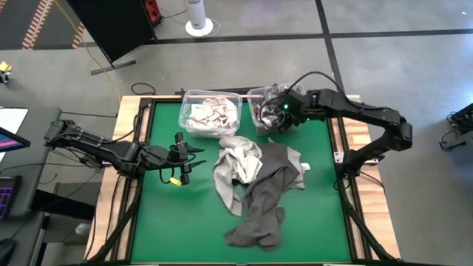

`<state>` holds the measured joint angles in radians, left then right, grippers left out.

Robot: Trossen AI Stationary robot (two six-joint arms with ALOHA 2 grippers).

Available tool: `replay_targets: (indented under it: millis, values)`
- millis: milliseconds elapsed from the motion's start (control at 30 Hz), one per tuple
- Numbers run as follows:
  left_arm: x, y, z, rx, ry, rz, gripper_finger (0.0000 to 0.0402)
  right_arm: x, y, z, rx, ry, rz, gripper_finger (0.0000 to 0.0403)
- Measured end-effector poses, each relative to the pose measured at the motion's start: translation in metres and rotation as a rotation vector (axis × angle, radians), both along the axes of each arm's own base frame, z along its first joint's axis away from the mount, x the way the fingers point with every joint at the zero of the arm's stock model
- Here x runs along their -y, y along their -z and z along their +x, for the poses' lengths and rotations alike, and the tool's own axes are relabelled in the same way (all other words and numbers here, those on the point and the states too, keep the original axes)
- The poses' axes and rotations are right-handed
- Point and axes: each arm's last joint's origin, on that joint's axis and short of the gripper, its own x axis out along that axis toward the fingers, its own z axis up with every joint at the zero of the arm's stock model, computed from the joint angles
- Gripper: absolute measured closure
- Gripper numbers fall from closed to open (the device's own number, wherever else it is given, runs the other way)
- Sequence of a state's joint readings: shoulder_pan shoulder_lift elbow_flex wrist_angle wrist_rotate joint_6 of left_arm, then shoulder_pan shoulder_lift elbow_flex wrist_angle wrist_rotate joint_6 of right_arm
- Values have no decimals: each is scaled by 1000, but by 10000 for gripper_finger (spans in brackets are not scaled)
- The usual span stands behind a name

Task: Sort towels by color in basket
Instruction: Put the black striped microfiber towel into the right transparent bin

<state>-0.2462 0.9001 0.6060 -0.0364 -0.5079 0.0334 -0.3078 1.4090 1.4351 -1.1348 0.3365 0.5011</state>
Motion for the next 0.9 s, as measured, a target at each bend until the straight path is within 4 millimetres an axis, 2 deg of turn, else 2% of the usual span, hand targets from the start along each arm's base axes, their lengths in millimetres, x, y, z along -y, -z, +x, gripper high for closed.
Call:
replay_targets:
  millis: [133, 333, 567, 667, 767, 900]
  values:
    - [0, 0, 0, 0, 0, 0, 233, -4, 9, 5, 7, -22, 20, 162]
    - [0, 2, -1, -24, -1, 3, 233, -10, 9, 6, 22, -45, 20, 163]
    - [-1, 3, -1, -37, -18, 13, 233, -18, -14, -11, 97, -117, 28, 163]
    - [-2, 1, -1, -19, -44, 31, 233, -18, -16, -14, 115, -125, 51, 163]
    - [-2, -1, 0, 4, -55, 46, 233, -17, -13, -11, 110, -121, 72, 163]
    - [-2, -2, 0, 12, -54, 54, 233, -14, 2, 5, 43, -133, 92, 163]
